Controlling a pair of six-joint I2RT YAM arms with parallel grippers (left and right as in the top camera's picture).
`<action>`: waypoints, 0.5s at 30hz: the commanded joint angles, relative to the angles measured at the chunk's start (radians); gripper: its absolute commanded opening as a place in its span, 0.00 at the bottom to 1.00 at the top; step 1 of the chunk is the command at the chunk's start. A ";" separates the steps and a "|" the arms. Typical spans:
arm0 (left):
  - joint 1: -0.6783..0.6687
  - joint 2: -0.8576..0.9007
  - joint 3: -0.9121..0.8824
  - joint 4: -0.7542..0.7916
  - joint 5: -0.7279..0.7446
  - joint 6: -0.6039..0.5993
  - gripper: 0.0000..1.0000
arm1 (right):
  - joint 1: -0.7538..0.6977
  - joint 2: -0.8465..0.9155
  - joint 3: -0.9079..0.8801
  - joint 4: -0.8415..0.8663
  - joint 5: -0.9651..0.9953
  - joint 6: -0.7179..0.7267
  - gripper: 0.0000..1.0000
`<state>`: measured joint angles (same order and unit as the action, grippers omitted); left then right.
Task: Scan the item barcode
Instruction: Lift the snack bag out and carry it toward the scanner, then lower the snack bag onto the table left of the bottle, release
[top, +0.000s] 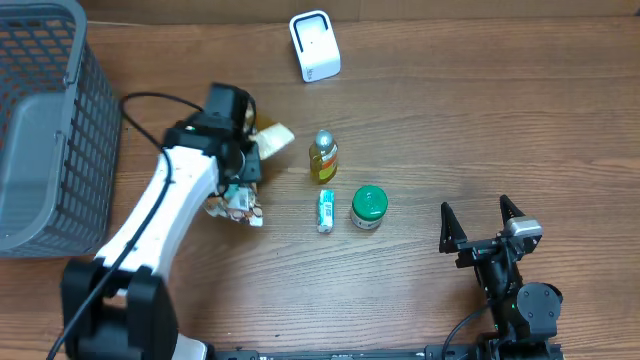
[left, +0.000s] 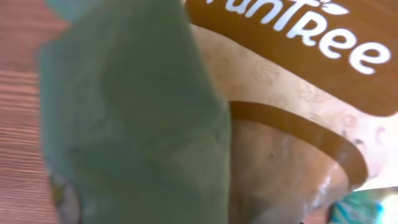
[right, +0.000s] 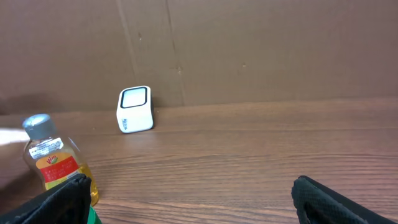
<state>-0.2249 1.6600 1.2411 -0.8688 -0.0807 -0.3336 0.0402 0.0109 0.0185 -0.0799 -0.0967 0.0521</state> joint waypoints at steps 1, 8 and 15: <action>-0.032 0.070 -0.028 0.040 -0.036 -0.056 0.42 | 0.000 -0.008 -0.011 0.003 0.009 0.000 1.00; -0.074 0.216 -0.028 0.059 -0.033 -0.056 0.52 | 0.000 -0.008 -0.011 0.003 0.009 0.000 1.00; -0.077 0.213 0.004 0.041 0.004 -0.056 0.65 | 0.000 -0.008 -0.011 0.003 0.009 0.000 1.00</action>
<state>-0.2951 1.8629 1.2182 -0.8104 -0.1074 -0.3756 0.0399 0.0109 0.0185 -0.0799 -0.0967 0.0521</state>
